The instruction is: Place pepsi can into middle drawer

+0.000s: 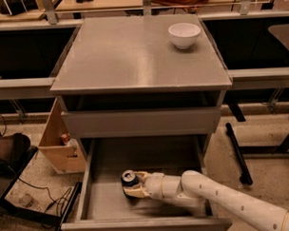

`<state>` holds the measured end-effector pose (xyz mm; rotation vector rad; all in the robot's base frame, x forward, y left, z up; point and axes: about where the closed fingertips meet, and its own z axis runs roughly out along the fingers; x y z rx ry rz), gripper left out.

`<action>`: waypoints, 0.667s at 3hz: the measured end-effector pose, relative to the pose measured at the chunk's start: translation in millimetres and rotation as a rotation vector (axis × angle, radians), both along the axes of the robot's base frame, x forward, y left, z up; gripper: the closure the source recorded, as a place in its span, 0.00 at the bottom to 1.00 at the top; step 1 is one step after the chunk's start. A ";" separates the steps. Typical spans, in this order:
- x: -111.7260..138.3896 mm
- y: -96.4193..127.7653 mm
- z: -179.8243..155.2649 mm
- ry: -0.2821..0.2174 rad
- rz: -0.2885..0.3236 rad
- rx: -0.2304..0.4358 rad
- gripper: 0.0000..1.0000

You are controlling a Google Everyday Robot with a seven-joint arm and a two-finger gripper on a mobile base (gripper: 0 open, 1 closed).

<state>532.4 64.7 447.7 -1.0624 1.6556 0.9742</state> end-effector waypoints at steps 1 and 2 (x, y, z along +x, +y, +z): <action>-0.2 0.3 -0.7 0.001 0.000 0.001 0.82; -0.2 0.4 -0.7 0.001 0.000 0.001 0.59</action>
Offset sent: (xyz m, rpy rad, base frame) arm -0.0002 0.0003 -0.0007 0.0011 0.0012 -0.0001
